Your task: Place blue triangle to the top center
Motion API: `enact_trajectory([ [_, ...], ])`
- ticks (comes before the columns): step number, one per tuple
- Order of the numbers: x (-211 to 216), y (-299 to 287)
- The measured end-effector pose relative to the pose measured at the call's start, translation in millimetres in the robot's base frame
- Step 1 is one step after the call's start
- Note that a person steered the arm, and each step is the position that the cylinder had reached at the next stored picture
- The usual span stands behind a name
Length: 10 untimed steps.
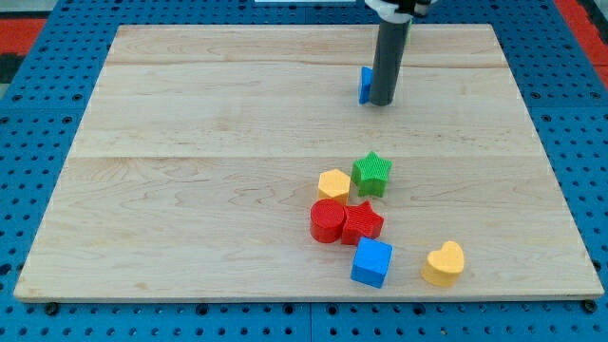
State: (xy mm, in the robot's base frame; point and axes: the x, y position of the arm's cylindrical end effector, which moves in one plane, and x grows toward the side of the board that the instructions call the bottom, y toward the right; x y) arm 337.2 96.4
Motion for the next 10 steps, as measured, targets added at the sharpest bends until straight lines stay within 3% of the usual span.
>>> enact_trajectory([
  [7, -106.0, -56.4],
  [9, 20.5, -29.3],
  [10, 63.8, 43.5],
])
